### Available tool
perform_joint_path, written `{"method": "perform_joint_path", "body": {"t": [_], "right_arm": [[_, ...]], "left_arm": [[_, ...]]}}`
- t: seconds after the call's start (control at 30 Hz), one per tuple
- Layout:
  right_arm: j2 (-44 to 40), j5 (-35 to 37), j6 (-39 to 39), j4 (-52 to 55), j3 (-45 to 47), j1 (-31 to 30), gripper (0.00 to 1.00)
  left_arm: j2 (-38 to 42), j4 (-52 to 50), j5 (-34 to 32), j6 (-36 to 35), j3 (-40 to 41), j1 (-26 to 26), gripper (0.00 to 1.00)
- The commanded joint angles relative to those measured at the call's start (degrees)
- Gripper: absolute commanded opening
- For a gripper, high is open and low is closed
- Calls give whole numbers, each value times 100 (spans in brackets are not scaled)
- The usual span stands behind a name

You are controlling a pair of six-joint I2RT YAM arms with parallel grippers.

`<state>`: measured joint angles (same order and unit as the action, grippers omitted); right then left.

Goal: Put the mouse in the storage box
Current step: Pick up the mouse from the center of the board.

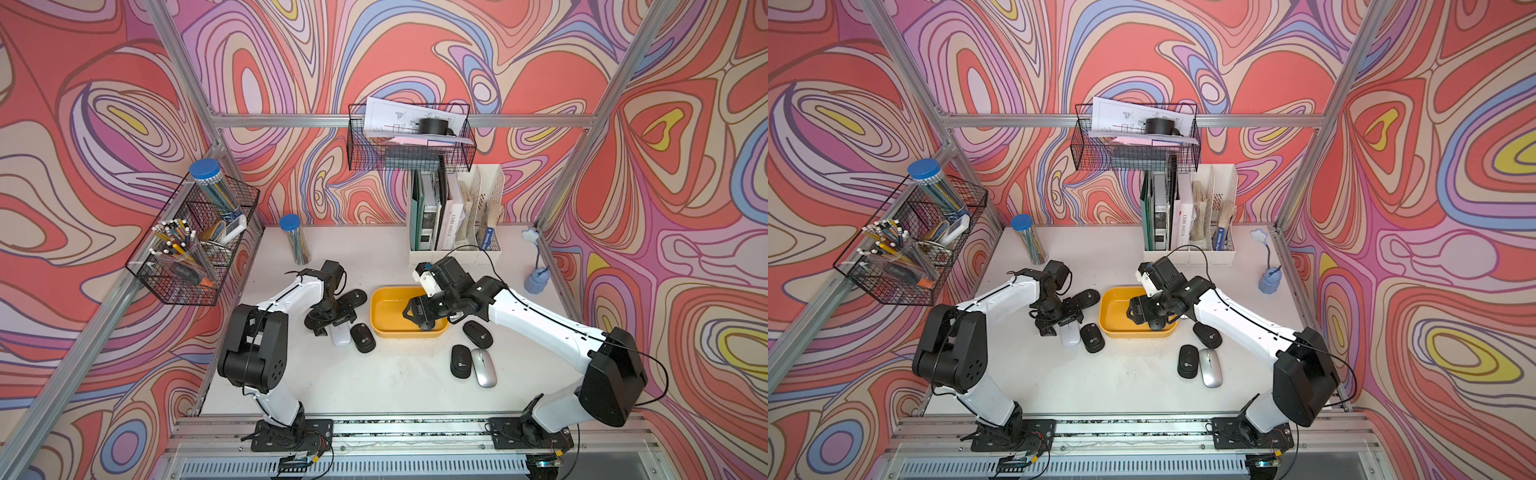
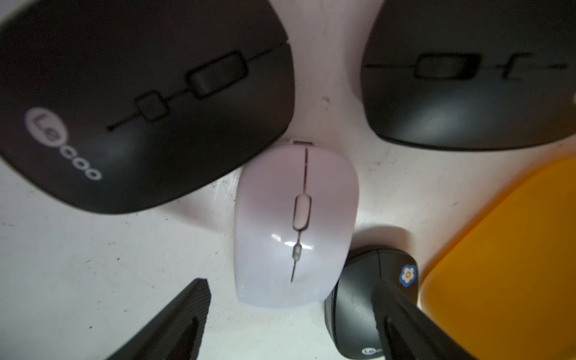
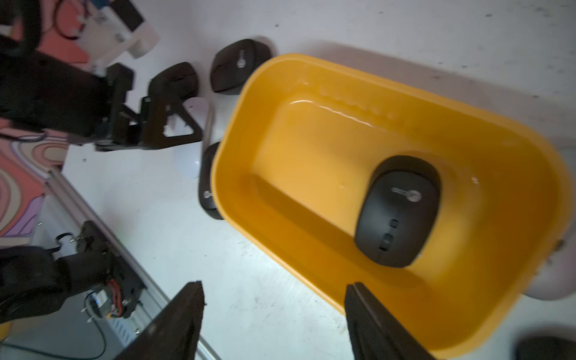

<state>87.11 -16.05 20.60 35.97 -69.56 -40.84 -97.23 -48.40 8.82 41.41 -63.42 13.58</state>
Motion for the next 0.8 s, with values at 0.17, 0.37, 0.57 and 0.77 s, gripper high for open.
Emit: {"method": "perform_joint_path", "body": {"t": [0.17,0.37,0.57,0.77], "right_arm": [[614,-767,806,-1098,-95,-227,70],[671,-702,772,-1156,-110,-258,70],[602,-560,726,-1038,-66,-274,70],[553,-387,669,-910,-64,-292,70]], "left_arm": [[-232,-56,-279,-302,-153,-1,88],[-226,0,-538,-443,-114,3,87],[-326,333,-412,-458,-48,3,86],[-492,508,-275,-465,46,4,85]]}}
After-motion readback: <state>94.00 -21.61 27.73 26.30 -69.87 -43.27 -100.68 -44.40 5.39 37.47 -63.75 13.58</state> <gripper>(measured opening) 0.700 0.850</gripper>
